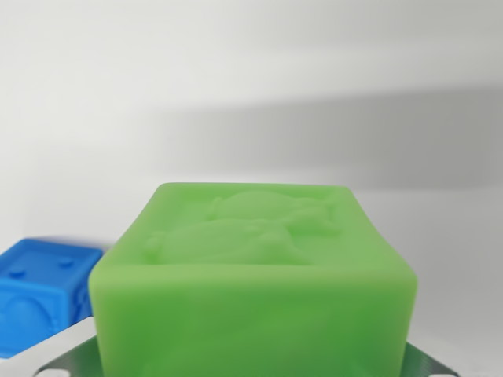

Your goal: Stack cube

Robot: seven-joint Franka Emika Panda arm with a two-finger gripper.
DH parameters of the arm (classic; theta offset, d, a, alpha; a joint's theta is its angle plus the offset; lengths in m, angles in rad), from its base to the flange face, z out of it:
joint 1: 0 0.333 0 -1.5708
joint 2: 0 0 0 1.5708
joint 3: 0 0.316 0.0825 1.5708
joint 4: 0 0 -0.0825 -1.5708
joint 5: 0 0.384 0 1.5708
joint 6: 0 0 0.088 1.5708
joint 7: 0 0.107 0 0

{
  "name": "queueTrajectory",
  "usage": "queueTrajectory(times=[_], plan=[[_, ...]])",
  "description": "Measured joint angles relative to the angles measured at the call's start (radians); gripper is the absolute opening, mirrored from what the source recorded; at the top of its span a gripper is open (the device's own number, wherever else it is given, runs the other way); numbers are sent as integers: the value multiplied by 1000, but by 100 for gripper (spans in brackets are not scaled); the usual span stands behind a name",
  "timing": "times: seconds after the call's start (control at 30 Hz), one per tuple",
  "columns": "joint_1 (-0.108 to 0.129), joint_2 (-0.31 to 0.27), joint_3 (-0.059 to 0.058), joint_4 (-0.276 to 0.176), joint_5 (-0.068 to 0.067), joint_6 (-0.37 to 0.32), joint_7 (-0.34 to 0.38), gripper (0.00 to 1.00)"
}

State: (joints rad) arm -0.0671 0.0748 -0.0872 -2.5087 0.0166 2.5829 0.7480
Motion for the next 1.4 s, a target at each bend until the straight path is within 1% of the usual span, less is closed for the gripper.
queueTrajectory(times=[0.37,0.67,1.17,1.4], plan=[[27,-35,10,-37,-7,0,61,0],[49,-64,21,-66,-10,0,115,0],[82,-111,46,-111,-14,0,201,0],[97,-132,60,-129,-14,0,243,0]])
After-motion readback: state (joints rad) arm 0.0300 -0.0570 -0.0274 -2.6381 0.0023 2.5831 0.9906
